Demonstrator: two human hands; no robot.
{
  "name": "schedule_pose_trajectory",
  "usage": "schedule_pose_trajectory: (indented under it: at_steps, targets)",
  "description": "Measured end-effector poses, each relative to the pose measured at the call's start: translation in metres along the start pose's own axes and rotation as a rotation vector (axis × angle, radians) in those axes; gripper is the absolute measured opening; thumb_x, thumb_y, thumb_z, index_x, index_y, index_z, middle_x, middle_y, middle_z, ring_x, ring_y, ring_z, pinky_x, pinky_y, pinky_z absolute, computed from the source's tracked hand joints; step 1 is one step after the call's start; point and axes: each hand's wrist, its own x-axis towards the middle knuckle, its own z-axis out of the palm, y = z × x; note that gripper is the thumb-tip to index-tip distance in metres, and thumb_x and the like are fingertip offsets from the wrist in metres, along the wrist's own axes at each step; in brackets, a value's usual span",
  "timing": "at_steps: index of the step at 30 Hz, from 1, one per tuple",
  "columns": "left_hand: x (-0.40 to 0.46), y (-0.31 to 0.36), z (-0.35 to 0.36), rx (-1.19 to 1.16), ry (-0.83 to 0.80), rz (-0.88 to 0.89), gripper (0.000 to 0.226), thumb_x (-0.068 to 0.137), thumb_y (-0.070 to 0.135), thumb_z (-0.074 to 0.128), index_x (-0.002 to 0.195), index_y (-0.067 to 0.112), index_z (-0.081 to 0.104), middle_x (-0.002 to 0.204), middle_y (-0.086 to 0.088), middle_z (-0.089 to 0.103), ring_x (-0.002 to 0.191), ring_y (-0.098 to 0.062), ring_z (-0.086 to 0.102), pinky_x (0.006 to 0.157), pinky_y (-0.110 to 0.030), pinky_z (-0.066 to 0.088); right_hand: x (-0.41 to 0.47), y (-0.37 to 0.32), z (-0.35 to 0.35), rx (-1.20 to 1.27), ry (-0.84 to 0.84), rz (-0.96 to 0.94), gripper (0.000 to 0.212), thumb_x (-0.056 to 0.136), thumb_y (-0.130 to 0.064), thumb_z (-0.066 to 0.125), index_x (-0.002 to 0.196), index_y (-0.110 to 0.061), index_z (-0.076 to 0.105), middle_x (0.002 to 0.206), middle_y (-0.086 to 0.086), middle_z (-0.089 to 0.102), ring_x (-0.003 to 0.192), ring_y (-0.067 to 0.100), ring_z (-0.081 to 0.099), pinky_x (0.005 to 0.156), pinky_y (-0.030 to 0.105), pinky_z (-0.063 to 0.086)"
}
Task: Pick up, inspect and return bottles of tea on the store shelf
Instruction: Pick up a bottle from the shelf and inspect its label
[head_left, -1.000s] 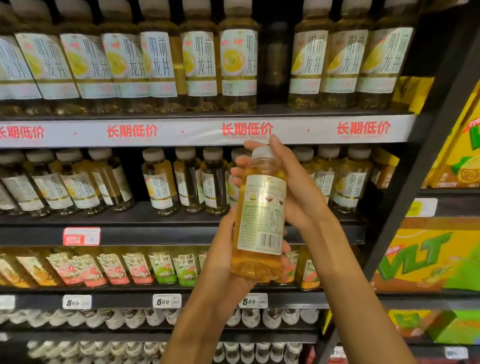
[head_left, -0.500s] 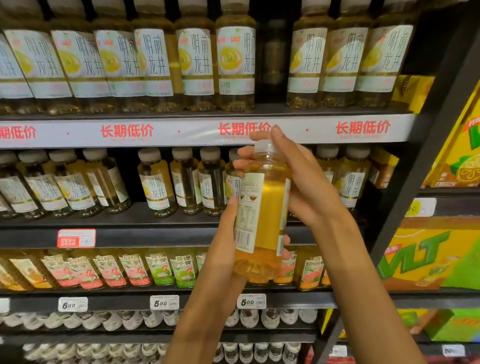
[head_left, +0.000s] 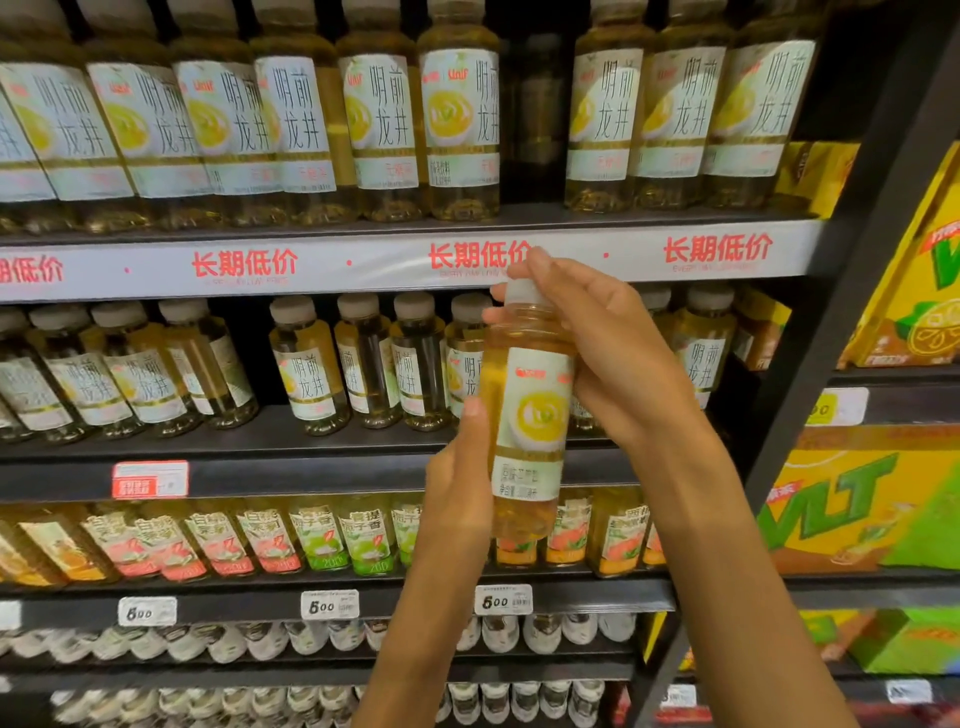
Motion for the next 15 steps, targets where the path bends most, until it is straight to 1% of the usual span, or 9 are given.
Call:
schedule_pose_trajectory:
  at_steps: [1, 3, 5, 7, 8, 10, 12, 13, 15]
  targets:
    - [0.000, 0.003, 0.000, -0.091, -0.038, -0.067, 0.067, 0.060, 0.072, 0.042, 0.090, 0.019, 0.071, 0.071, -0.005, 0.074, 0.062, -0.021, 0.070, 0.052, -0.028, 0.054, 0.000, 0.000, -0.001, 0.014, -0.029, 0.015, 0.022, 0.092, -0.028, 0.059, 0.107, -0.014, 0.065, 0.089, 0.001, 0.075, 0.091, 0.019, 0.072, 0.074, 0.028, 0.058]
    - [-0.001, 0.008, 0.000, -0.245, -0.169, -0.170, 0.073, 0.067, 0.066, 0.042, 0.098, 0.004, 0.066, 0.067, -0.016, 0.069, 0.050, -0.025, 0.065, 0.046, -0.028, 0.053, 0.000, 0.001, -0.002, 0.072, -0.088, 0.052, 0.033, 0.088, -0.028, 0.060, 0.117, -0.012, 0.060, 0.094, 0.003, 0.074, 0.092, 0.024, 0.072, 0.077, 0.031, 0.058]
    - [-0.006, 0.008, 0.002, -0.323, -0.276, -0.207, 0.074, 0.076, 0.063, 0.039, 0.103, -0.001, 0.063, 0.068, -0.019, 0.067, 0.050, -0.025, 0.065, 0.047, -0.029, 0.055, 0.001, 0.002, -0.002, 0.106, -0.112, 0.068, 0.035, 0.091, -0.026, 0.056, 0.123, -0.011, 0.056, 0.094, 0.006, 0.073, 0.087, 0.025, 0.072, 0.076, 0.033, 0.058]
    - [-0.009, 0.004, 0.001, -0.307, -0.315, -0.216, 0.076, 0.080, 0.064, 0.035, 0.108, -0.001, 0.061, 0.073, -0.021, 0.068, 0.056, -0.026, 0.067, 0.053, -0.033, 0.058, 0.002, 0.003, -0.003, 0.115, -0.097, 0.052, 0.024, 0.096, -0.022, 0.052, 0.116, -0.011, 0.059, 0.086, 0.005, 0.070, 0.080, 0.022, 0.071, 0.070, 0.031, 0.058]
    - [-0.009, 0.002, 0.000, -0.267, -0.295, -0.213, 0.078, 0.079, 0.067, 0.036, 0.112, 0.000, 0.060, 0.077, -0.021, 0.069, 0.061, -0.027, 0.069, 0.058, -0.035, 0.059, 0.002, 0.004, -0.005, 0.118, -0.085, 0.042, 0.020, 0.096, -0.021, 0.051, 0.111, -0.012, 0.061, 0.083, 0.004, 0.069, 0.077, 0.021, 0.071, 0.068, 0.030, 0.057]
    - [-0.009, -0.001, -0.005, -0.089, -0.201, -0.177, 0.088, 0.069, 0.080, 0.046, 0.121, 0.009, 0.060, 0.097, -0.019, 0.072, 0.084, -0.029, 0.071, 0.078, -0.042, 0.058, 0.002, 0.006, -0.008, 0.107, -0.057, 0.026, 0.018, 0.095, -0.021, 0.053, 0.107, -0.011, 0.062, 0.082, 0.003, 0.069, 0.074, 0.020, 0.071, 0.065, 0.028, 0.056]
    - [-0.013, -0.002, -0.008, 0.074, -0.143, -0.155, 0.099, 0.055, 0.088, 0.057, 0.128, 0.021, 0.057, 0.115, -0.013, 0.068, 0.107, -0.031, 0.065, 0.098, -0.049, 0.047, 0.002, 0.006, -0.010, 0.083, -0.033, 0.026, 0.021, 0.093, -0.023, 0.056, 0.108, -0.009, 0.062, 0.082, 0.002, 0.070, 0.074, 0.020, 0.071, 0.064, 0.028, 0.056]
    - [-0.016, -0.001, -0.008, 0.086, -0.156, -0.157, 0.099, 0.053, 0.086, 0.060, 0.129, 0.023, 0.055, 0.116, -0.012, 0.068, 0.109, -0.031, 0.065, 0.101, -0.049, 0.045, 0.002, 0.006, -0.011, 0.077, -0.024, 0.037, 0.023, 0.091, -0.025, 0.058, 0.108, -0.009, 0.061, 0.082, 0.002, 0.071, 0.075, 0.020, 0.071, 0.064, 0.028, 0.056]
    - [-0.017, -0.002, -0.009, 0.029, -0.174, -0.172, 0.090, 0.060, 0.079, 0.062, 0.128, 0.020, 0.055, 0.109, -0.013, 0.071, 0.099, -0.029, 0.069, 0.094, -0.046, 0.051, 0.003, 0.010, -0.013, 0.107, -0.019, 0.081, 0.024, 0.091, -0.028, 0.059, 0.106, -0.009, 0.062, 0.083, 0.003, 0.072, 0.077, 0.021, 0.072, 0.065, 0.029, 0.056]
